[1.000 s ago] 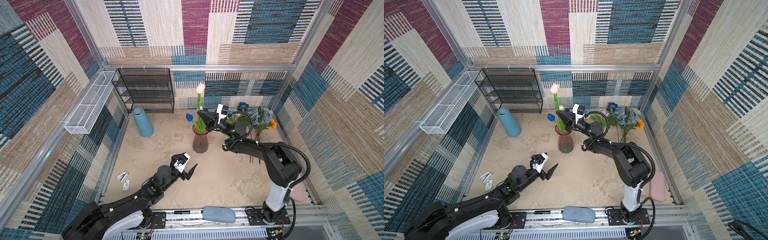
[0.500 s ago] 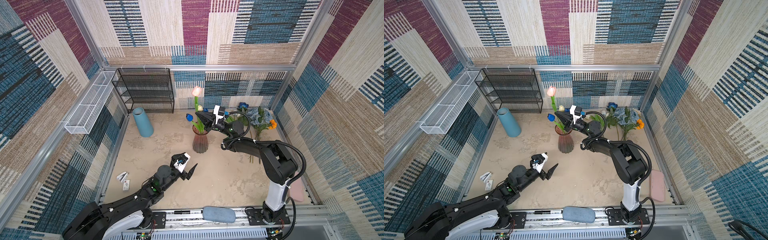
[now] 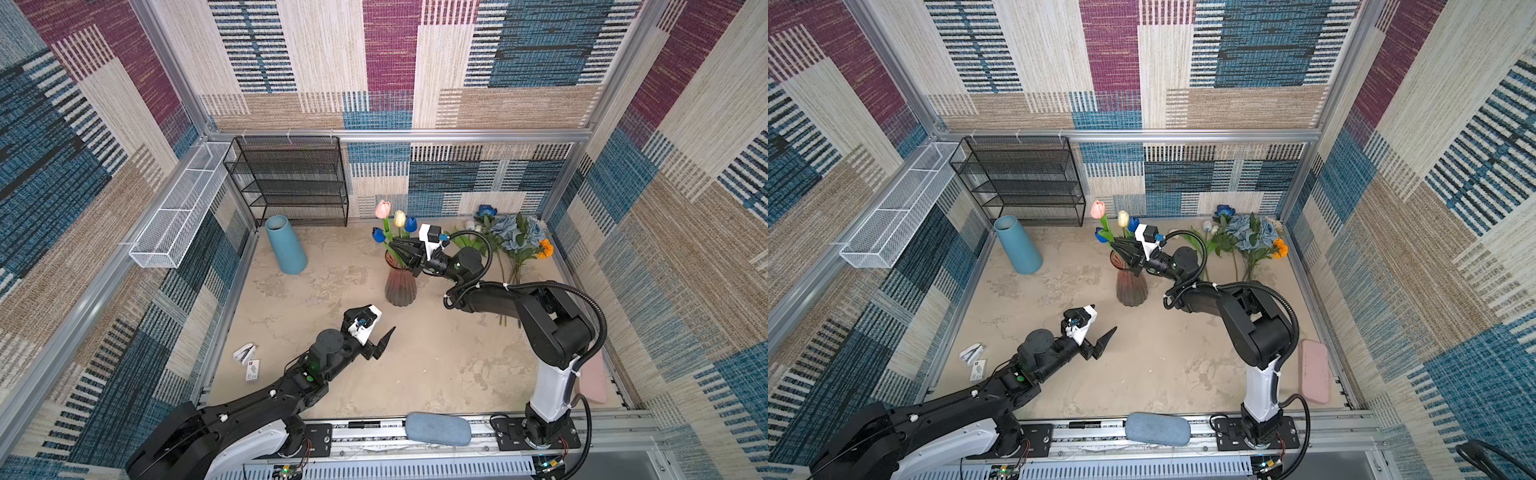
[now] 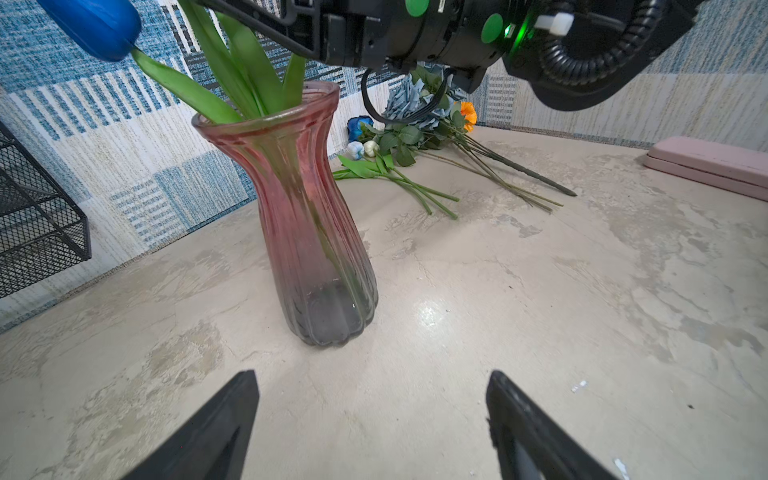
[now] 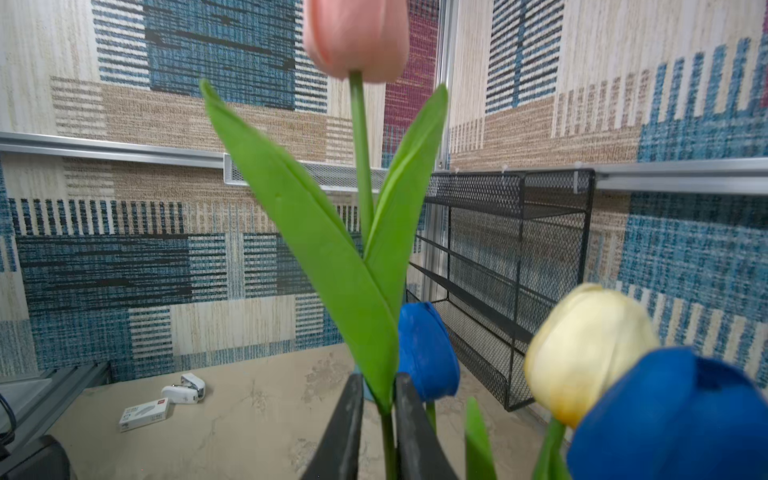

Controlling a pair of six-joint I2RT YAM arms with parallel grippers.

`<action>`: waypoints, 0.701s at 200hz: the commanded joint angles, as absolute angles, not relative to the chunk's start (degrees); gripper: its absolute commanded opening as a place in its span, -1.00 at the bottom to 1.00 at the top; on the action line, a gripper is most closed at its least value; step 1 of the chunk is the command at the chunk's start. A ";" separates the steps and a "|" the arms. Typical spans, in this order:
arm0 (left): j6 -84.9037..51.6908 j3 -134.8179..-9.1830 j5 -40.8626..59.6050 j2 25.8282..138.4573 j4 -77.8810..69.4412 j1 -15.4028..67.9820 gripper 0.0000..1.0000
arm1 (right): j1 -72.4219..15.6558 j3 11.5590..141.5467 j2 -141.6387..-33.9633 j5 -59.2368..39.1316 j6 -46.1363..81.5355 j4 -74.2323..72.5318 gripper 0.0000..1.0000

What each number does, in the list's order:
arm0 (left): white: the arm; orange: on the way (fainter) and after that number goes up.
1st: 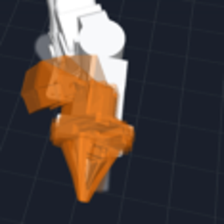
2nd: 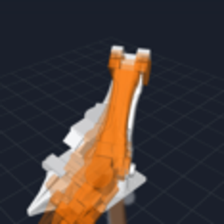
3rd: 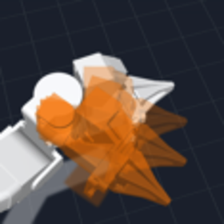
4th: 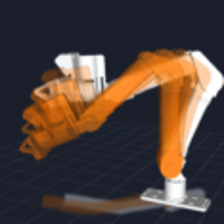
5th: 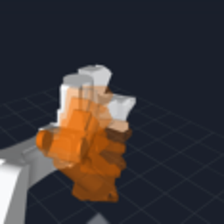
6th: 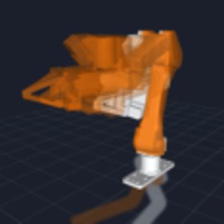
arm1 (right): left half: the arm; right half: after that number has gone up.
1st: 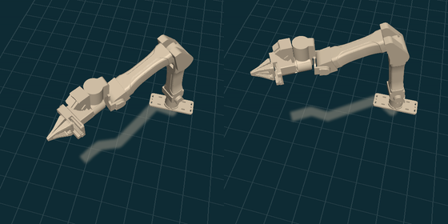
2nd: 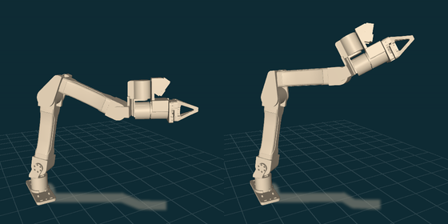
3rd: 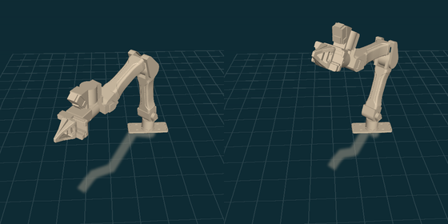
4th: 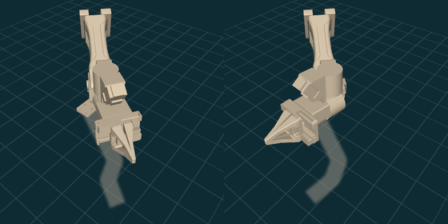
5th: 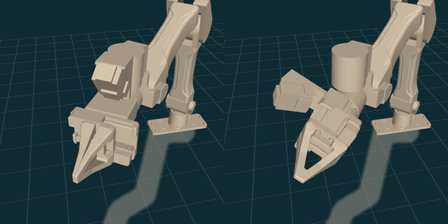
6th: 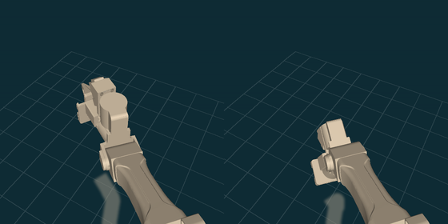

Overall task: Arrange the flowers into the vase
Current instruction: 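Move the pink tulip over the pink vase and lower its stem inside, then open the right gripper and draw it back toward the tulip bunch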

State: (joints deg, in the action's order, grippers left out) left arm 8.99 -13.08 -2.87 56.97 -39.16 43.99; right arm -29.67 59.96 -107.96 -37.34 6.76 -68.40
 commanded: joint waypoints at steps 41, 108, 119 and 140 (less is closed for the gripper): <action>11.71 -13.62 -3.52 57.50 -40.17 43.95 0.78 | -29.79 54.61 -100.80 -30.63 0.32 -57.13 -0.30; 11.56 -13.71 -3.42 57.72 -40.36 43.95 0.78 | -28.89 52.03 -85.85 -10.18 -0.53 -46.87 0.06; 11.59 -13.80 -3.34 57.83 -40.41 43.95 0.78 | -27.26 52.55 -84.57 -7.15 1.59 -44.70 0.12; 11.34 -13.71 -3.15 57.62 -40.26 43.95 0.77 | -21.46 54.53 -85.17 -6.31 8.15 -38.41 0.21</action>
State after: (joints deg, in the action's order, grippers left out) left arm 9.04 -13.37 -2.85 57.71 -39.18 43.99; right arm -26.11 52.49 -84.71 -13.19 1.37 -47.66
